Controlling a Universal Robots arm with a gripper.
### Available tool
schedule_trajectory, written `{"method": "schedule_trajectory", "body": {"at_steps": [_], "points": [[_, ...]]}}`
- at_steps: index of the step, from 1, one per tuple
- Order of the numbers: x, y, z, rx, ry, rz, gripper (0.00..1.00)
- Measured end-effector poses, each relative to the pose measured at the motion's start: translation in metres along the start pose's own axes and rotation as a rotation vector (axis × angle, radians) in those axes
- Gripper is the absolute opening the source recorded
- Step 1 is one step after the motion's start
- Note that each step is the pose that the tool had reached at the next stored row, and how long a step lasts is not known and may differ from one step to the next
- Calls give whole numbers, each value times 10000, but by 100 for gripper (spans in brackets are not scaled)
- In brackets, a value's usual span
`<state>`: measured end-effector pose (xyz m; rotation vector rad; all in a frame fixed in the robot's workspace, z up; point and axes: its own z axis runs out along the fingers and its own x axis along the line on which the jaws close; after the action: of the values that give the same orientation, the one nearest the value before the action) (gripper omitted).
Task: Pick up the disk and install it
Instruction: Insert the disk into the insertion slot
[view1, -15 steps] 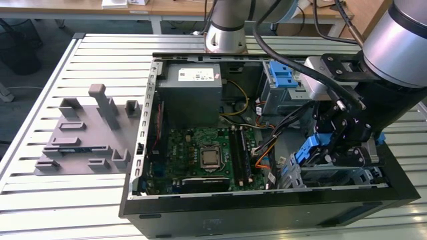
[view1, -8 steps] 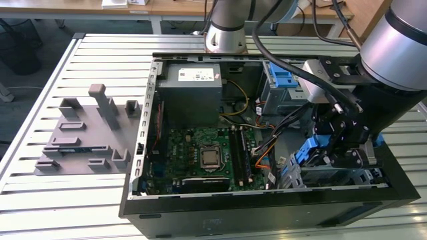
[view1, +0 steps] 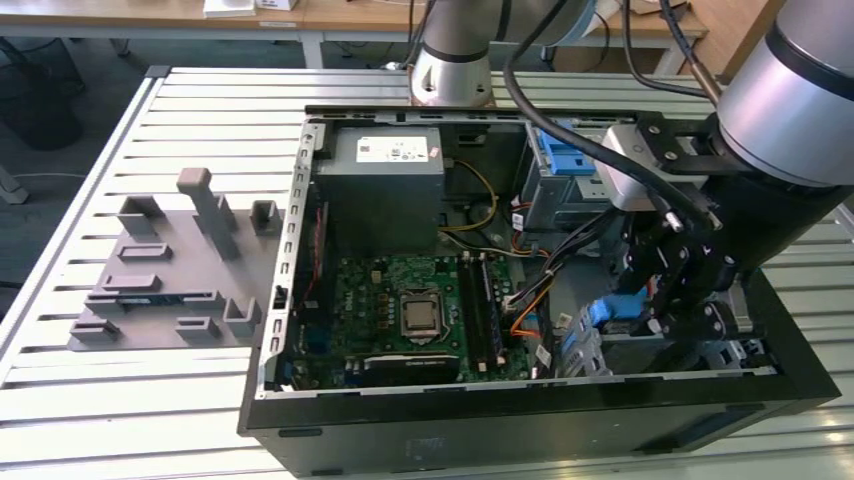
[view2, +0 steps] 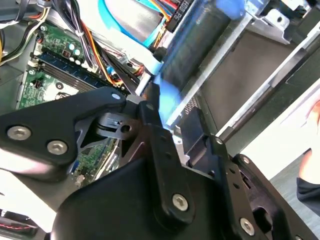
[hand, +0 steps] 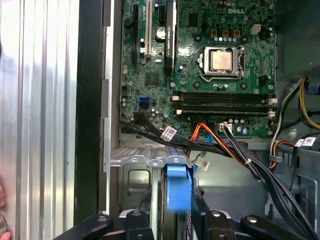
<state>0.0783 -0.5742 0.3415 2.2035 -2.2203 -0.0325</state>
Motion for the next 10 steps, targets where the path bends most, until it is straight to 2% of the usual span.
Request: {"method": "schedule_trajectory", "body": {"at_steps": [10], "points": [[0, 0, 5, 1, -3, 0, 44]]}}
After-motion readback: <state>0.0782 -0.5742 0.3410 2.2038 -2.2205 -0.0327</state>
